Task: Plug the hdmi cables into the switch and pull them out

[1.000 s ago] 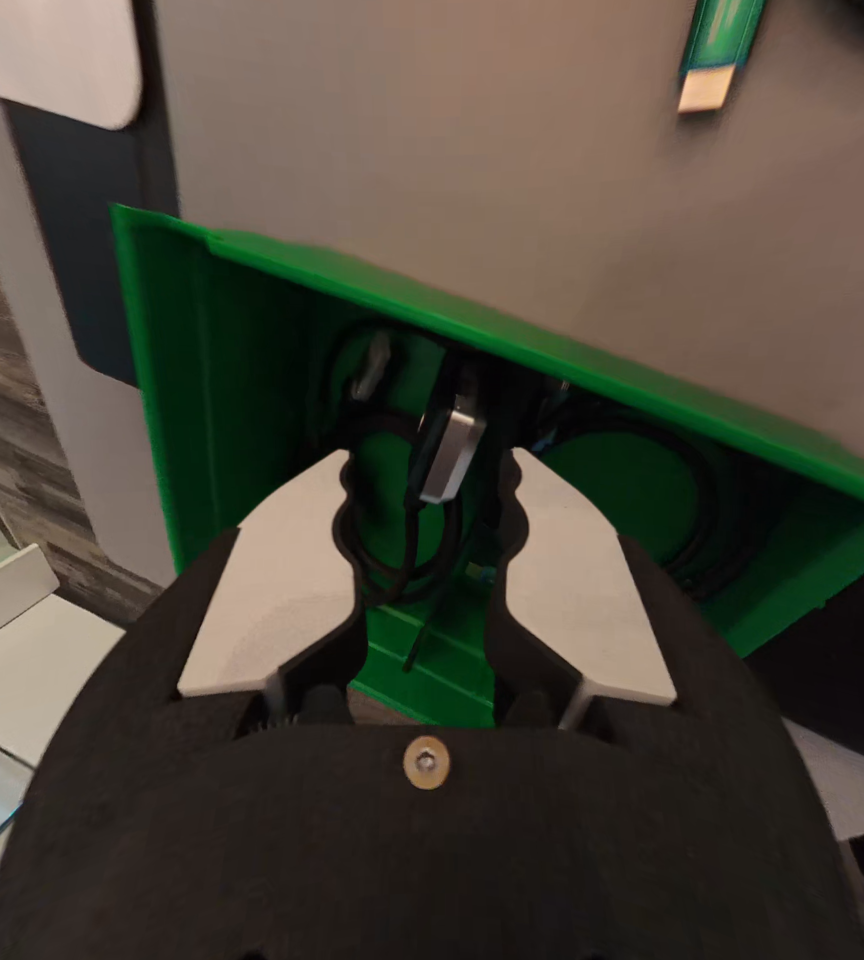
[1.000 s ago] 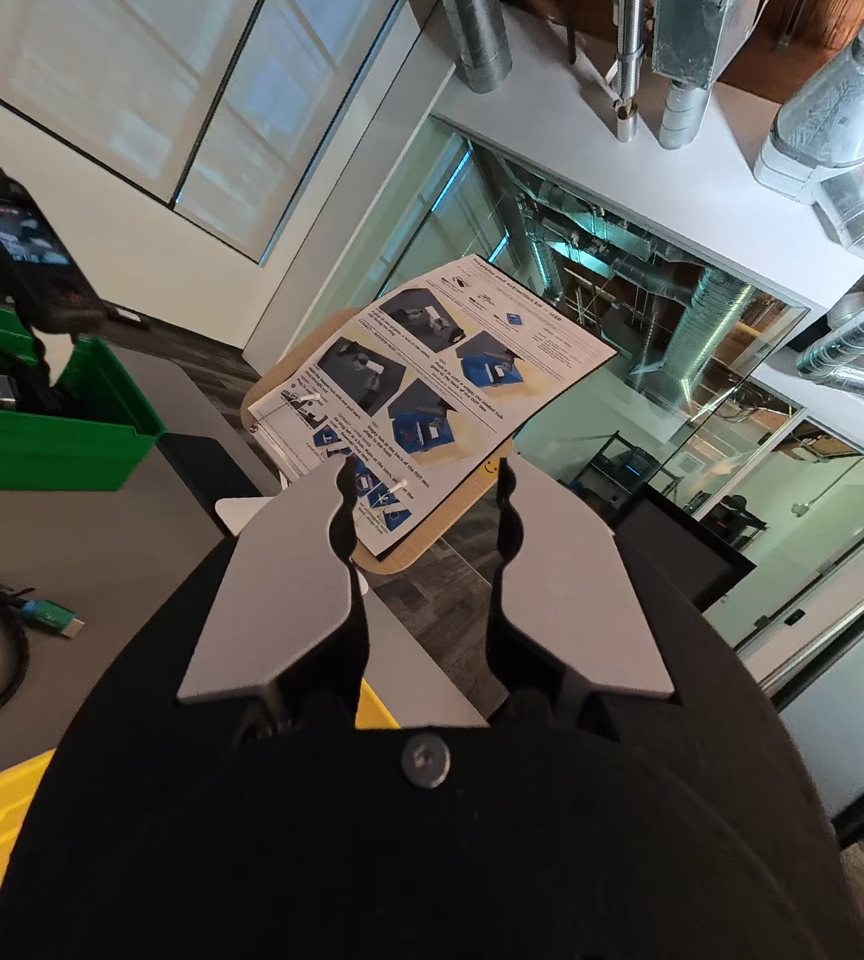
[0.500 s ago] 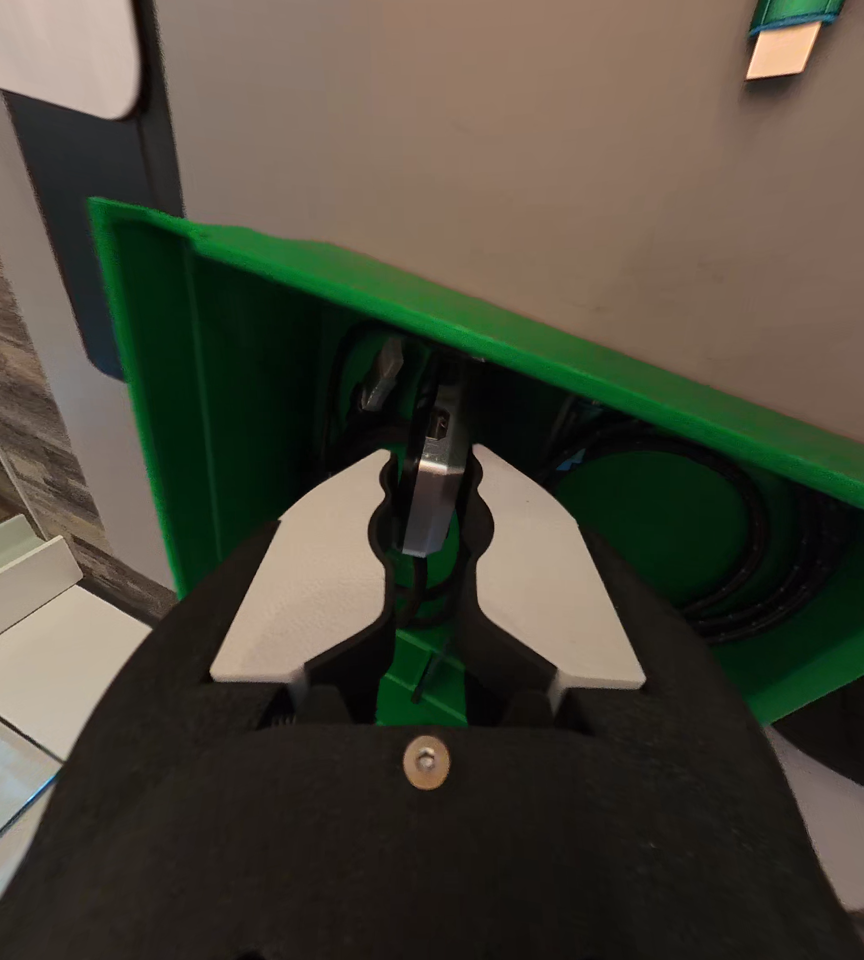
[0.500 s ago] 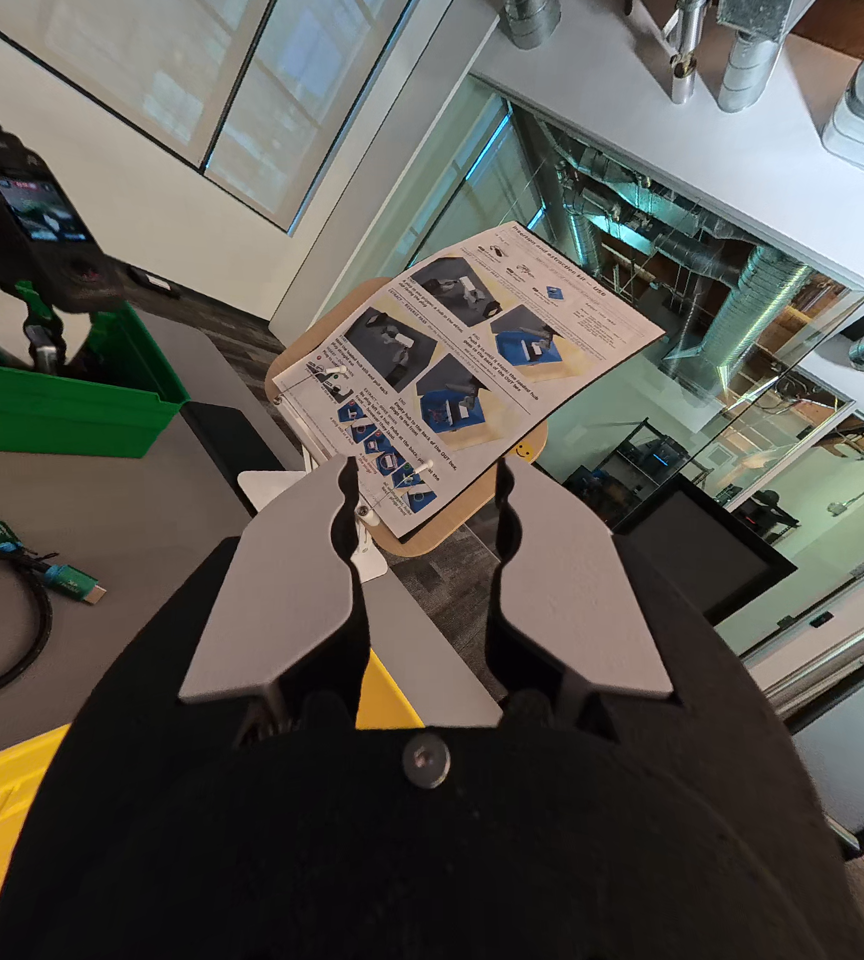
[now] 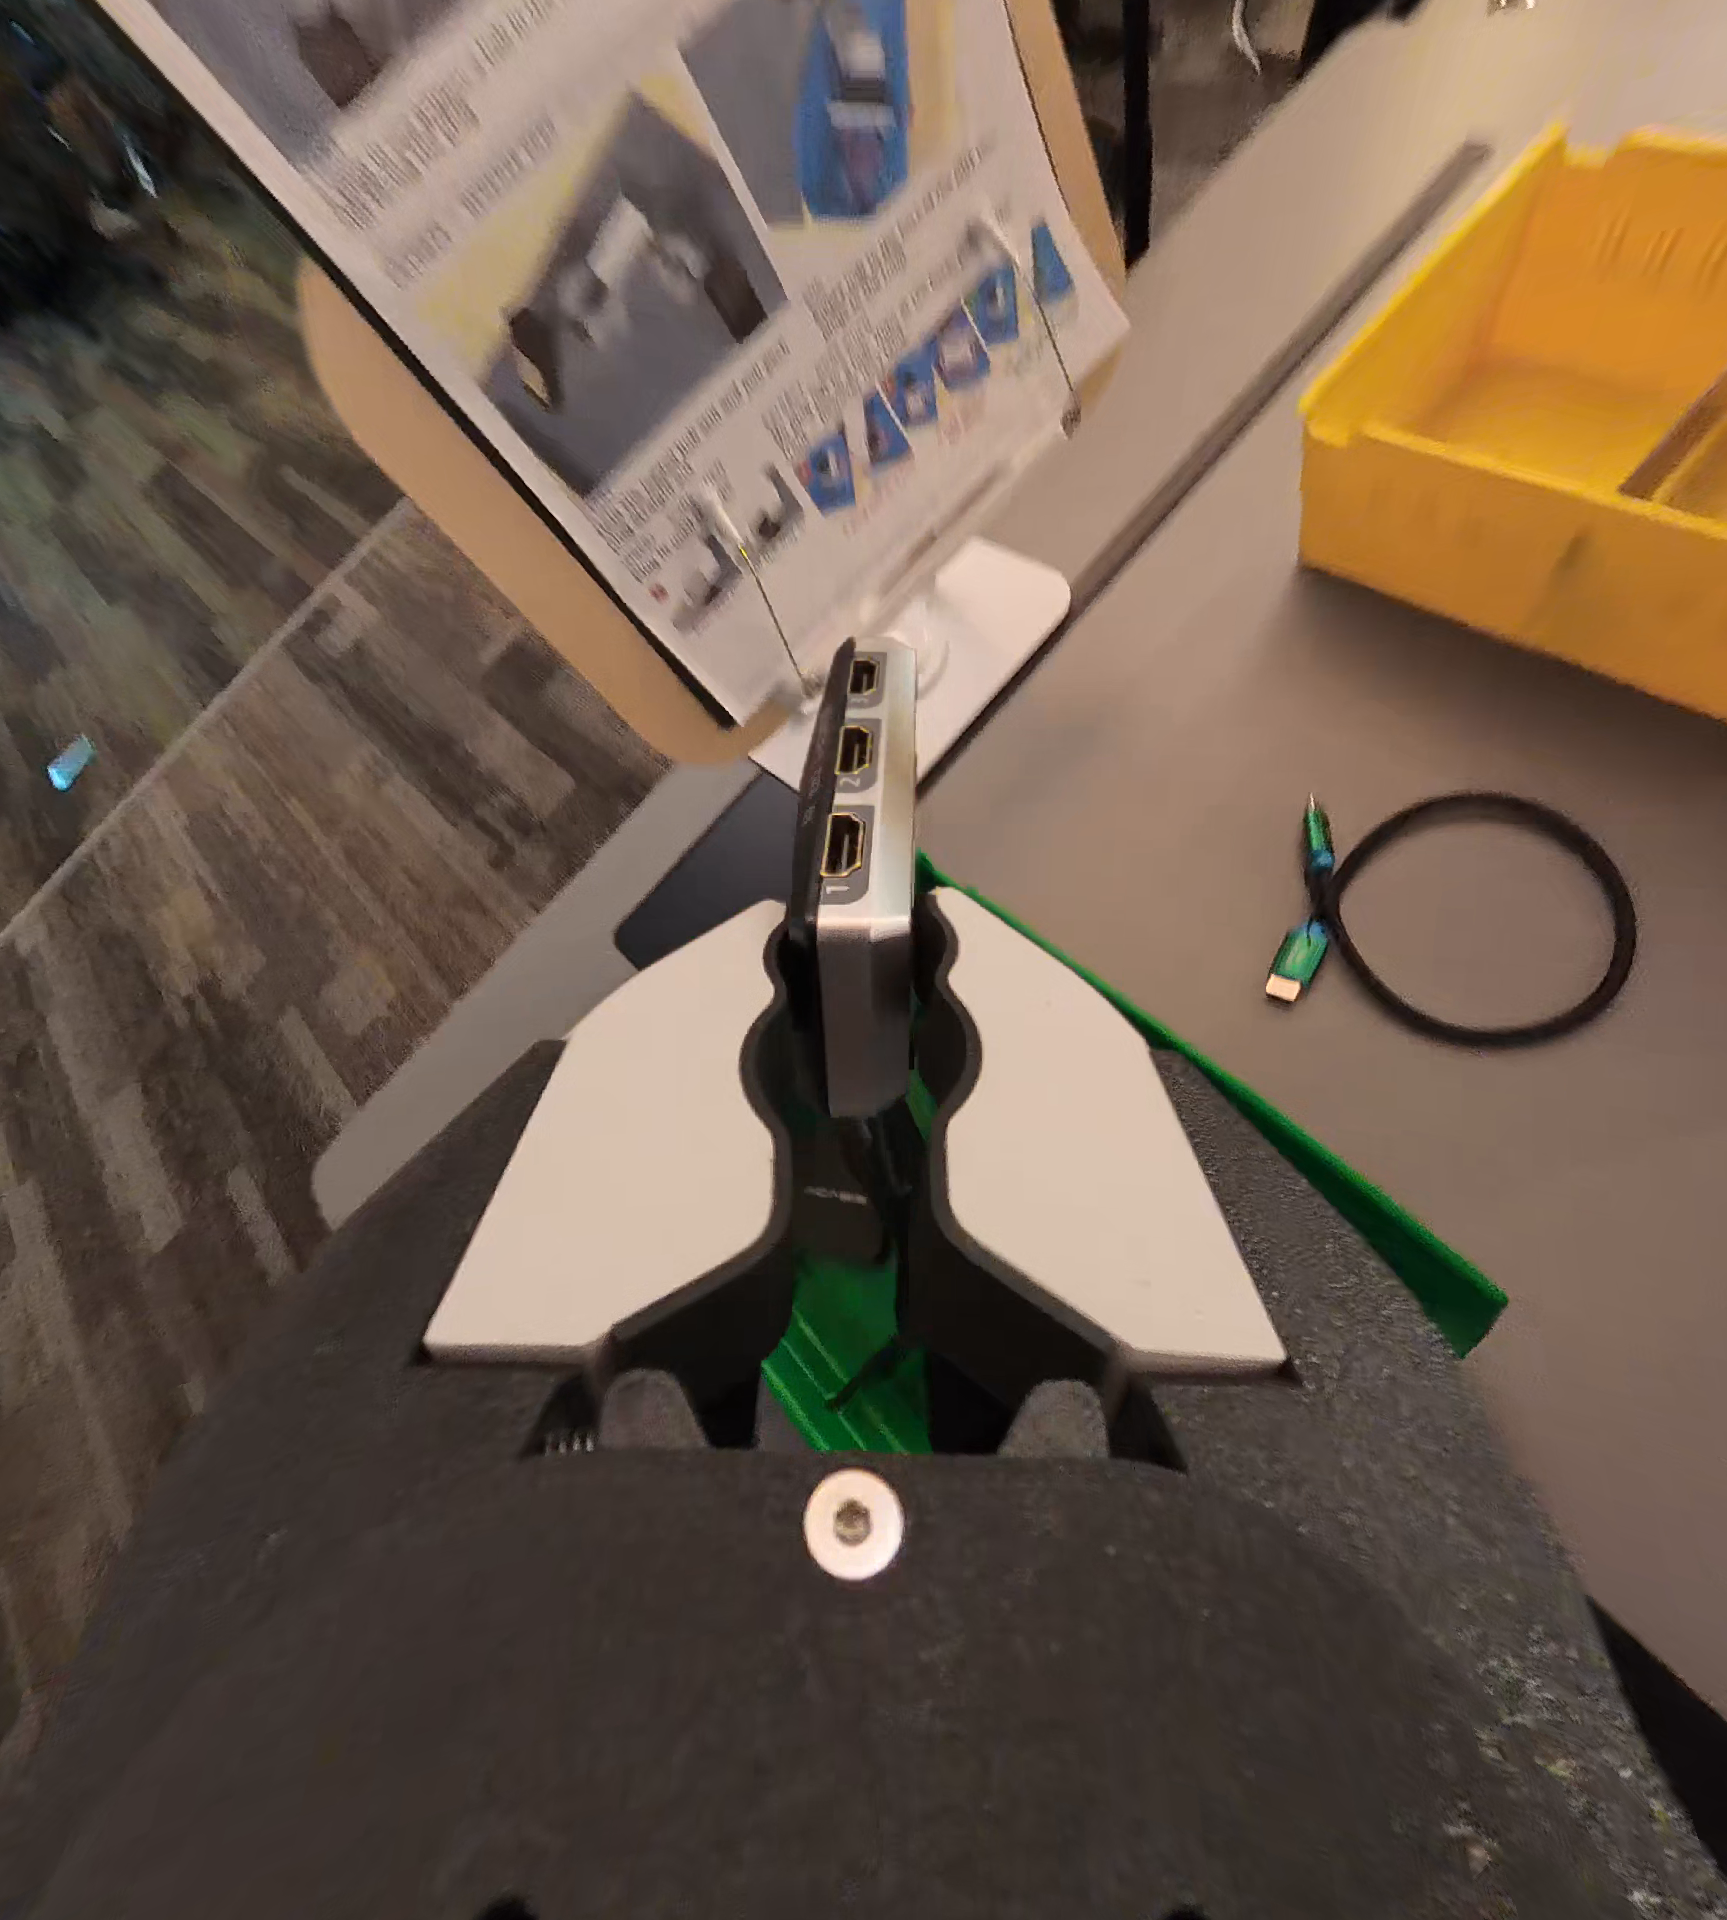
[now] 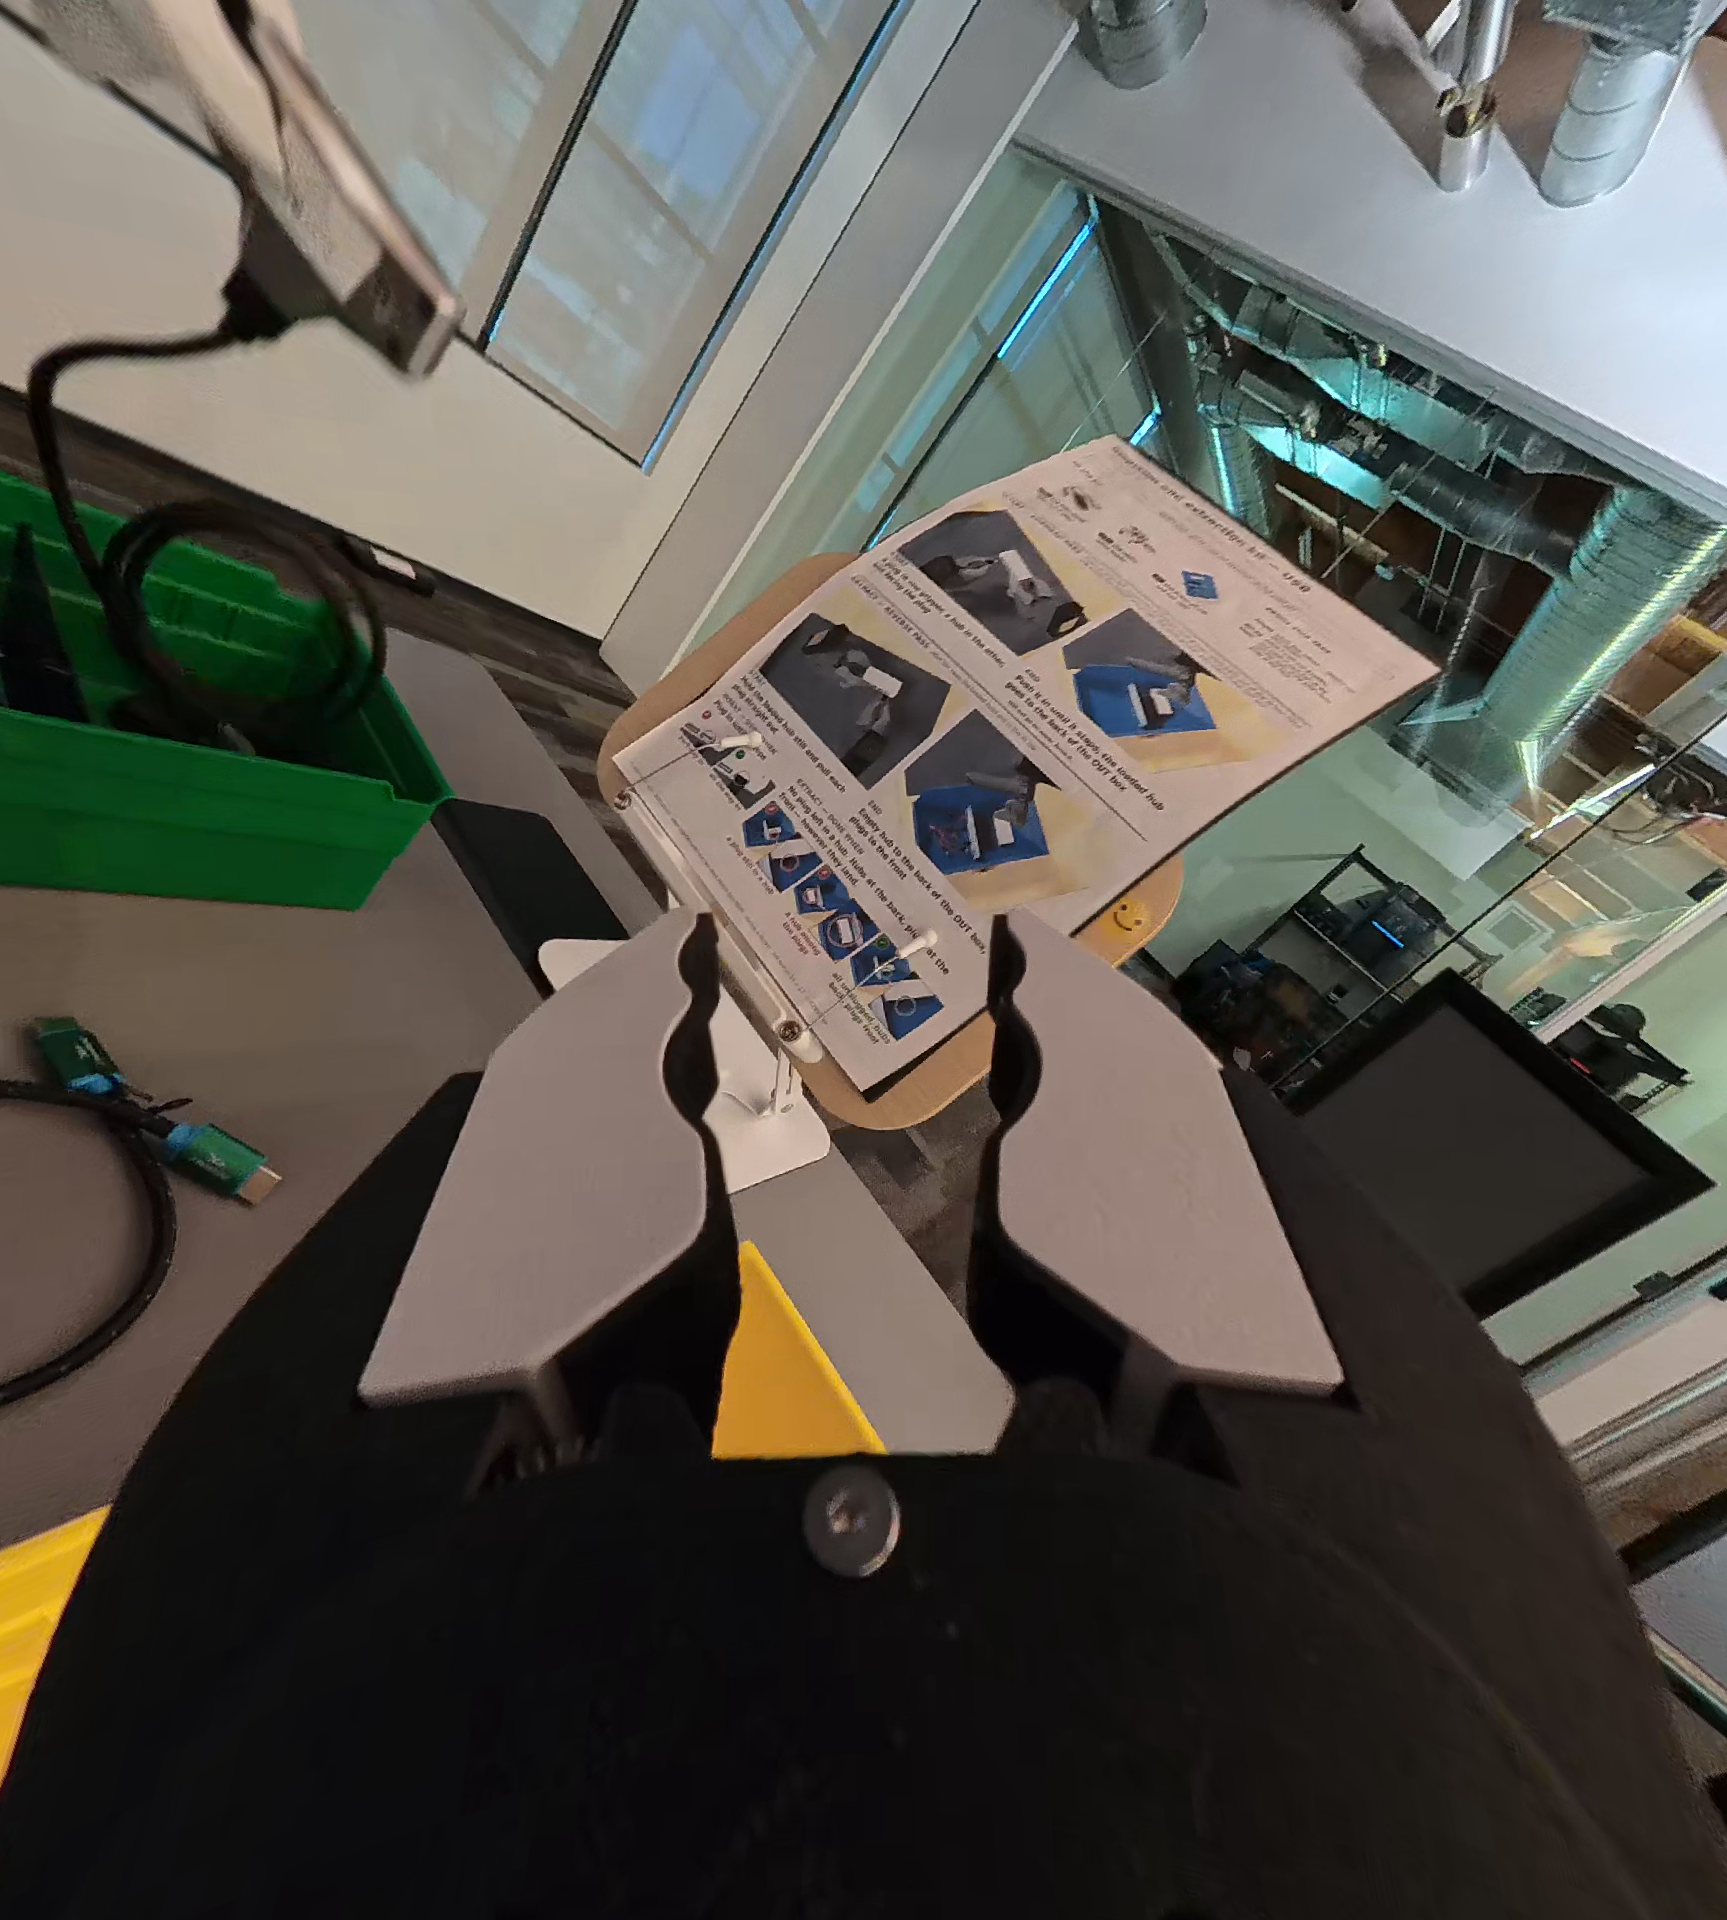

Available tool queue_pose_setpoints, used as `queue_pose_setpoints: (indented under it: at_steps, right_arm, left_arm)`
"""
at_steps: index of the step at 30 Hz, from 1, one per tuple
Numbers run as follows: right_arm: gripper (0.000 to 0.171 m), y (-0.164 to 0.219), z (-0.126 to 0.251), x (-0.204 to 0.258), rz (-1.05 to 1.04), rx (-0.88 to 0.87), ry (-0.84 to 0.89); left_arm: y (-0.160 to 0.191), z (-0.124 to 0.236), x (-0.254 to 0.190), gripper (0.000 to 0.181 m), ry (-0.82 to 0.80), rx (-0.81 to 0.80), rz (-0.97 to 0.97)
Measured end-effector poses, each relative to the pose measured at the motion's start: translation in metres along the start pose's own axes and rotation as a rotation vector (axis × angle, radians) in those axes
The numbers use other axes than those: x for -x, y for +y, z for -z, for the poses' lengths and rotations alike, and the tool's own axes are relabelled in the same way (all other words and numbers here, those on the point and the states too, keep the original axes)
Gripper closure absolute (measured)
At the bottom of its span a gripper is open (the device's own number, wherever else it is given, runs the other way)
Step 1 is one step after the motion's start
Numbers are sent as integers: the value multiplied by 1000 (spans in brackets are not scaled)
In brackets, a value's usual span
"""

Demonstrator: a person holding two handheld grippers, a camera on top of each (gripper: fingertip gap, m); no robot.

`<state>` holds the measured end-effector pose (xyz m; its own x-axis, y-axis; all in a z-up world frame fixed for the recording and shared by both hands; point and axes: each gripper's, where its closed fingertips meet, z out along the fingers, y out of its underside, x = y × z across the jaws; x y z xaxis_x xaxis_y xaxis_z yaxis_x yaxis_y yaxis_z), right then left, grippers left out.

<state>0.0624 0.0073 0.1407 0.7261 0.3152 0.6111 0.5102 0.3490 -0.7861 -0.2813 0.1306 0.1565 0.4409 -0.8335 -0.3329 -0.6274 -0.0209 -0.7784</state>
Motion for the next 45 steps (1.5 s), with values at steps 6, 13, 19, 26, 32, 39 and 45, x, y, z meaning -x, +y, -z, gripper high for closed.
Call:
queue_pose_setpoints:
  at_steps: [6, 13, 19, 26, 32, 39, 45]
  right_arm:
    - [120, 2, -8, 13, 33, 23, -31]
    - [120, 3, -17, 29, 51, 37, -77]
    - [120, -1, -27, 54, 66, 28, -150]
    - [120, -31, -23, 74, -35, -98, -244]
    - [119, -66, -12, 87, -126, -247, -319]
    - [121, -65, -14, 122, 37, -225, -403]
    - [149, -52, -9, 145, 90, -163, -571]
  left_arm:
    - [-47, 42, 14, 160, -95, -66, -38]
    - [-109, 73, 0, 161, -95, -154, -94]
    - [-149, 70, -61, 161, 44, -266, -150]
    - [-134, 17, -163, 161, 220, -302, -365]
    - [-110, -16, -208, 161, 282, -316, -438]
    - [-85, -35, -256, 161, 320, -324, -577]
    - [-74, -46, -263, 161, 290, -322, -576]
